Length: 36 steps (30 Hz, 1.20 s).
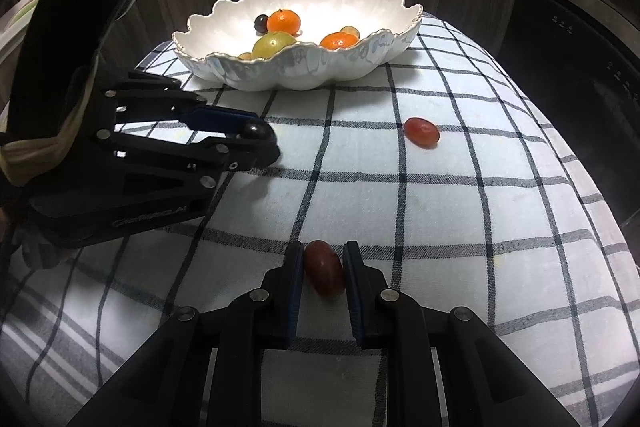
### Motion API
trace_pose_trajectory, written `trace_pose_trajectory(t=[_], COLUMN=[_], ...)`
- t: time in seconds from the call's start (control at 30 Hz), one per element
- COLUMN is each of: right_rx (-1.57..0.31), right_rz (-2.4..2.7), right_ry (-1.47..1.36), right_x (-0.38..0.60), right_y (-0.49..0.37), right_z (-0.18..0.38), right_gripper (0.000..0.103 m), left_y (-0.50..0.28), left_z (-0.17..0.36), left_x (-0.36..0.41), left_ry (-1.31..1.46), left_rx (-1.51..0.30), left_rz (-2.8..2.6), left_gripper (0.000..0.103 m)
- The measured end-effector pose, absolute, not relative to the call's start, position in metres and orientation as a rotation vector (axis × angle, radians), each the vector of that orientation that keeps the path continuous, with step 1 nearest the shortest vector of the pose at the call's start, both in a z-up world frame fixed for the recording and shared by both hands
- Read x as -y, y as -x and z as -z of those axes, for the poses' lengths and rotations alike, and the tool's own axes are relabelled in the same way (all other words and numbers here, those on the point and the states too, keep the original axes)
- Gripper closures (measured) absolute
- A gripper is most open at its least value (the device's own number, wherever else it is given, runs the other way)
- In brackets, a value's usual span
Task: Organize fruits
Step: 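Close the left tool on the black fruit while the right tool grasps the red grape, then carry the black fruit over the bowl with the left tool while the right tool carries the grape there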
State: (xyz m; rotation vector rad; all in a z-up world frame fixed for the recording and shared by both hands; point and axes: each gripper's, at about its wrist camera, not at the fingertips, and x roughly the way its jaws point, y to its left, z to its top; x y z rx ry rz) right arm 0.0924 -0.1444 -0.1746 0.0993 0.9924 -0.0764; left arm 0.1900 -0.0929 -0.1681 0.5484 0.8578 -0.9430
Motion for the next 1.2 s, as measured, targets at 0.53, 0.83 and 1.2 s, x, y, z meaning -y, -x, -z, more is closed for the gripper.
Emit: trace_pose_trajectory(t=[0.53,0.83,1.2], right_rx=[-0.944,-0.909,-0.852], right_rz=[0.074,0.056,0.034], right_ry=[-0.092,-0.076,-0.058], right_x=[0.152,0.155,0.160], right_y=[-0.090,-0.094,-0.107], right_z=[0.156,0.138,0.109], right_gripper=[0.082,0.082,0.082], left_y=[-0.182,-0.175,-0.181], left_z=[0.139,0.110,0.077], left_x=[0.073,0.060,0.050], left_ry=[-0.403,-0.350,-0.283], left_rx=[-0.881,-0.855,-0.840], left_rz=[0.799,0.708,0.627], left_gripper=[0.077,0.077,0.077])
